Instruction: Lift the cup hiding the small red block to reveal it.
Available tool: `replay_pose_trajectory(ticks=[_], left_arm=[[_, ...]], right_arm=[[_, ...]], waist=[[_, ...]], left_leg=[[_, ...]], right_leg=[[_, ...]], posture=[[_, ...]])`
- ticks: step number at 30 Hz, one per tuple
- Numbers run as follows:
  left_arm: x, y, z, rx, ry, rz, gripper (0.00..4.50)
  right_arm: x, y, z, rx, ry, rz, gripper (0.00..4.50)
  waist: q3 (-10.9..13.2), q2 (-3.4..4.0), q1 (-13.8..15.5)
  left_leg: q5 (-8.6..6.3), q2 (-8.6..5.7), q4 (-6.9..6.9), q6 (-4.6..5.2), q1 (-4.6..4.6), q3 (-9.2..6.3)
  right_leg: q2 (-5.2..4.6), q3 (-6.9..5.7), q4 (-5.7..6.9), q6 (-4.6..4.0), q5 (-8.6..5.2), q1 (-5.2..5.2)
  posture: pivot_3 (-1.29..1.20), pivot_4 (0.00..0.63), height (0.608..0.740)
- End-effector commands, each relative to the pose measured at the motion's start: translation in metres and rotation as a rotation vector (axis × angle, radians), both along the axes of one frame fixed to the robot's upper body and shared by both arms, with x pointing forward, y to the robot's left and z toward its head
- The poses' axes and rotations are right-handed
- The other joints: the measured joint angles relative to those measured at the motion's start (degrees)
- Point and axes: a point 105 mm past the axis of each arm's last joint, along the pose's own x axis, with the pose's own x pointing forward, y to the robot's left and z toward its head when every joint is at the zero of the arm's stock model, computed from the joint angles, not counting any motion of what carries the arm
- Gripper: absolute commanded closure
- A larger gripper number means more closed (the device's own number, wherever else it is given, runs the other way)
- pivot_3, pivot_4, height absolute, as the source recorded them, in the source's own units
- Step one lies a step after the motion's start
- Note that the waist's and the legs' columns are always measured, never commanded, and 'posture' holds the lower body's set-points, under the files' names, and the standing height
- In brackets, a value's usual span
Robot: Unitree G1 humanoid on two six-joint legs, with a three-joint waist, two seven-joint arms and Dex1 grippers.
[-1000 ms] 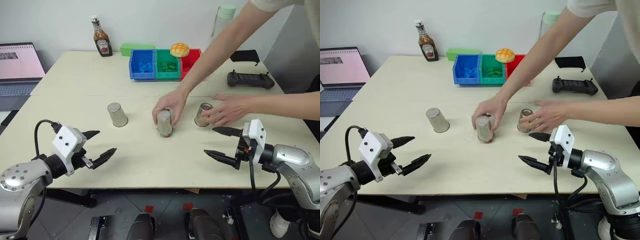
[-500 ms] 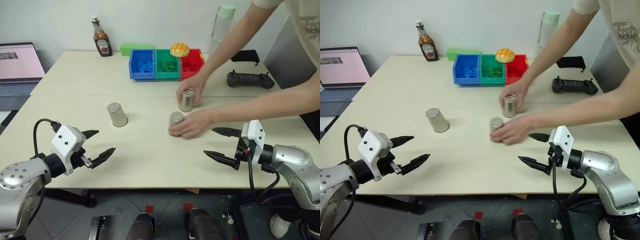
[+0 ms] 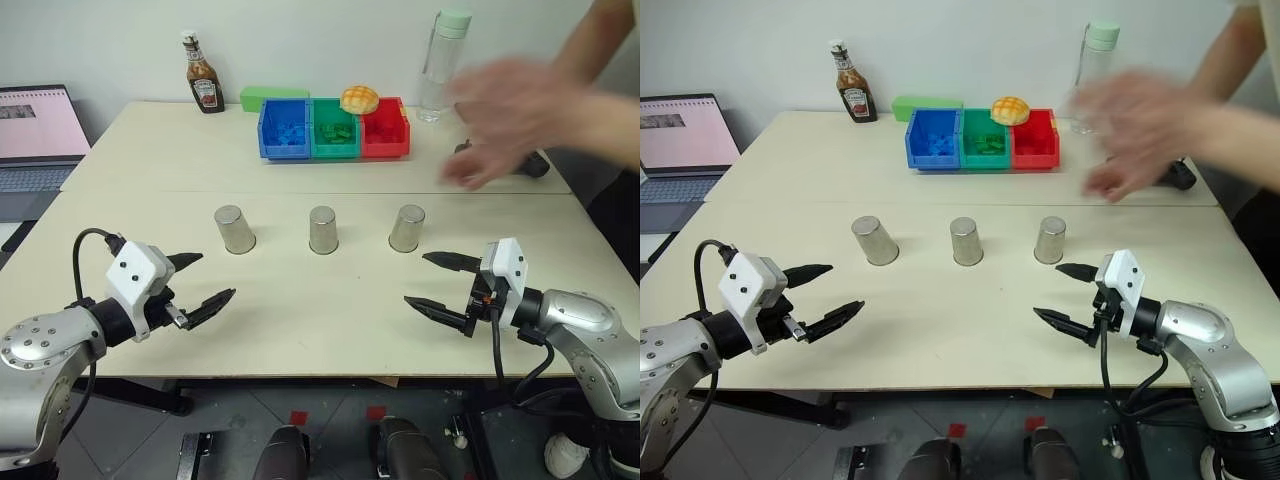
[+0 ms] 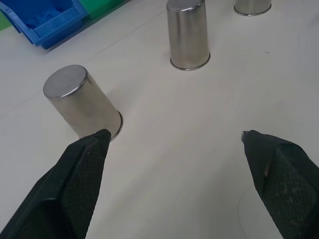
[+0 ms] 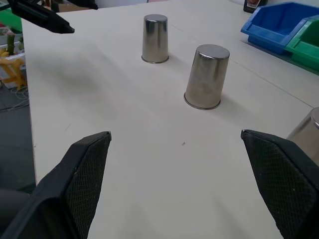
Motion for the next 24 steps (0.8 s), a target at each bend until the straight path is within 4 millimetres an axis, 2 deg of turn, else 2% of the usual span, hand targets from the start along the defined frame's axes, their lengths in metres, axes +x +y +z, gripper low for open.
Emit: replay_pose_trajectory(ticks=[1, 7, 11, 15, 20, 24], left_arm=[[-0.004, -0.019, 0.013, -0.032, -0.002, -0.096, 0.00], [-0.003, -0.039, 0.021, -0.041, 0.015, -0.176, 0.00], [0.000, -0.059, 0.023, -0.043, 0.022, -0.253, 0.00], [0.003, -0.070, 0.021, -0.035, 0.033, -0.295, 0.00], [0.009, -0.077, 0.025, -0.040, 0.017, -0.316, 0.00], [0.010, -0.079, 0.024, -0.039, 0.022, -0.324, 0.00]], right_arm=[[0.007, -0.002, 0.015, 0.043, -0.015, -0.047, 0.05], [0.034, -0.011, 0.018, 0.060, -0.050, -0.203, 0.05], [0.060, -0.018, 0.002, -0.027, -0.010, -0.349, 0.05], [0.087, -0.023, -0.007, -0.016, 0.032, -0.463, 0.05], [0.107, -0.019, -0.020, -0.008, 0.065, -0.484, 0.05], [0.125, -0.013, -0.019, 0.014, 0.049, -0.499, 0.05]], waist=[[0.00, 0.00, 0.00], [0.00, 0.00, -0.03], [0.00, 0.00, -0.06], [0.00, 0.00, -0.21], [0.00, 0.01, -0.17], [0.00, 0.01, -0.24]], left_leg=[[0.00, 0.00, 0.00, 0.00, 0.00, 0.00], [0.00, 0.00, 0.00, 0.00, 0.01, 0.00], [0.00, -0.02, 0.00, 0.00, -0.01, 0.00], [0.00, -0.02, 0.00, 0.00, 0.02, 0.03], [0.00, -0.01, -0.03, 0.00, -0.03, 0.04], [0.00, -0.02, -0.03, 0.00, -0.02, 0.08]], right_leg=[[0.00, 0.00, 0.00, 0.00, 0.00, 0.00], [0.02, 0.00, 0.02, 0.01, 0.01, 0.00], [0.02, 0.01, 0.02, 0.01, 0.01, -0.01], [0.02, 0.05, 0.02, -0.15, 0.10, -0.01], [0.07, 0.07, 0.02, -0.26, 0.16, -0.07], [0.07, 0.12, 0.02, -0.26, 0.17, -0.08]], posture=[[0.00, 0.150, 0.740], [0.00, 0.150, 0.740], [0.00, 0.150, 0.740], [0.00, 0.150, 0.740], [0.00, 0.150, 0.740], [0.00, 0.150, 0.740]])
